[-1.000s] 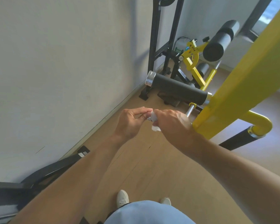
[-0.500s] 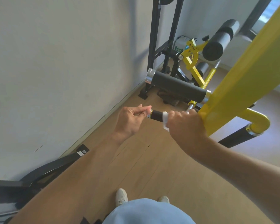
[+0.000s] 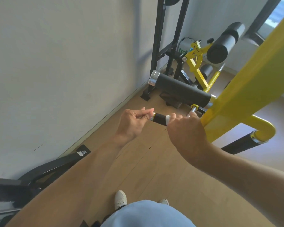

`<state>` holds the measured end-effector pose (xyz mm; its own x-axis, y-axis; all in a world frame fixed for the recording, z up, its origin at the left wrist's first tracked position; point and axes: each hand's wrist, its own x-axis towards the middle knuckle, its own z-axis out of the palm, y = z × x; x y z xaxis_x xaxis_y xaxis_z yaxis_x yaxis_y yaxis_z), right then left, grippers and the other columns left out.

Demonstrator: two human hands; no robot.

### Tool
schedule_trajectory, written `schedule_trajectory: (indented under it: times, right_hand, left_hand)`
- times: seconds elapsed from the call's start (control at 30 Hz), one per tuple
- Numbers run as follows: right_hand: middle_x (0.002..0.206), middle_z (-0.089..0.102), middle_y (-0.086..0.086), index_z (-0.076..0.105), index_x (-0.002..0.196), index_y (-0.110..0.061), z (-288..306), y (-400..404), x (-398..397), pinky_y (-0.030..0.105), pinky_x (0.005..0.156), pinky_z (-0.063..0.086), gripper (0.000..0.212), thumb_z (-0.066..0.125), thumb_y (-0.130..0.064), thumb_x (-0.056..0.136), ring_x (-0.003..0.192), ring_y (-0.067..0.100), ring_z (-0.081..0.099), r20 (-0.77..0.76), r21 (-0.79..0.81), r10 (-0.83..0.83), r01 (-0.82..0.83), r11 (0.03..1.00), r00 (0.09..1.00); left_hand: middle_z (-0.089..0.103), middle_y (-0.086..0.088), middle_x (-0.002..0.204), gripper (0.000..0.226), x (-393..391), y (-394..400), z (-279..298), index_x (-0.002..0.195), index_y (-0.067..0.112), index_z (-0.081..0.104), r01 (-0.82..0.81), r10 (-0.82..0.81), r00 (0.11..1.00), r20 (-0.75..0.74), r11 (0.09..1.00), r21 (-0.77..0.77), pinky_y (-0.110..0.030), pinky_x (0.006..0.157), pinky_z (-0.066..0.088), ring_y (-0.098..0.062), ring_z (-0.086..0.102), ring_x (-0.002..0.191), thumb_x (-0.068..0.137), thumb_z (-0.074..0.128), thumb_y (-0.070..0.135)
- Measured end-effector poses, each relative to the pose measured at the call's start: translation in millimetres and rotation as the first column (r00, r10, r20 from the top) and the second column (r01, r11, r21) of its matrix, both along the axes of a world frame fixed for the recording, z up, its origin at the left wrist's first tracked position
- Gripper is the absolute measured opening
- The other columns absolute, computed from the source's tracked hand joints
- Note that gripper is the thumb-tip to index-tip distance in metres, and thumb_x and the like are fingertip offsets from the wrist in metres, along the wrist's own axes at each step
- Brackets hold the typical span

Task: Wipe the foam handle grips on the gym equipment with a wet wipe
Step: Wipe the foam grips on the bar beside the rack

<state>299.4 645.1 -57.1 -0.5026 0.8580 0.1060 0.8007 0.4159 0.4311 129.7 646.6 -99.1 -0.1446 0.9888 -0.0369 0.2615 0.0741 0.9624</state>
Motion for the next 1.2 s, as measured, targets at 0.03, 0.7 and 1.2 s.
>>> schedule_trajectory:
  times: [0.03, 0.7, 1.2]
  right_hand:
    - [0.05, 0.042, 0.0, 0.058, 0.066, -0.014, -2, 1, -4, 0.028, 0.053, 0.036, 0.021, 0.06, -0.019, 0.086, 0.041, 0.017, 0.043, -0.008, 0.024, 0.003, -0.003, 1.0, 1.0]
    - [0.063, 0.055, 0.01, 0.058, 0.083, -0.005, -25, 7, -22, 0.042, 0.06, 0.046, 0.013, 0.067, -0.013, 0.087, 0.052, 0.028, 0.051, -0.235, -0.065, 0.027, -0.043, 0.997, 0.972]
    - [0.082, 0.064, 0.009, 0.057, 0.099, -0.008, -17, 2, -20, 0.048, 0.103, 0.037, 0.012, 0.05, -0.017, 0.094, 0.075, 0.029, 0.062, -0.096, -0.178, -0.048, 0.03, 0.984, 0.994]
  left_hand:
    - [0.073, -0.002, 0.12, 0.024, 1, 0, 0, 0.115, 0.019, 0.075, 0.003, -0.003, 1.0, -0.002, 1.0, 0.003, 0.003, 0.085, 0.04, -0.004, 0.057, 0.126, 0.092, 0.07, 0.025]
    - [0.072, -0.01, 0.12, 0.026, 4, -8, 9, 0.117, 0.009, 0.073, -0.027, 0.033, 0.987, -0.158, 0.999, 0.037, -0.001, 0.08, 0.048, -0.016, 0.064, 0.12, 0.092, 0.07, 0.017]
    - [0.074, -0.004, 0.117, 0.025, 4, -13, 10, 0.115, 0.014, 0.074, -0.039, 0.038, 0.986, -0.161, 0.999, -0.001, -0.003, 0.086, 0.048, -0.01, 0.064, 0.118, 0.093, 0.07, 0.023]
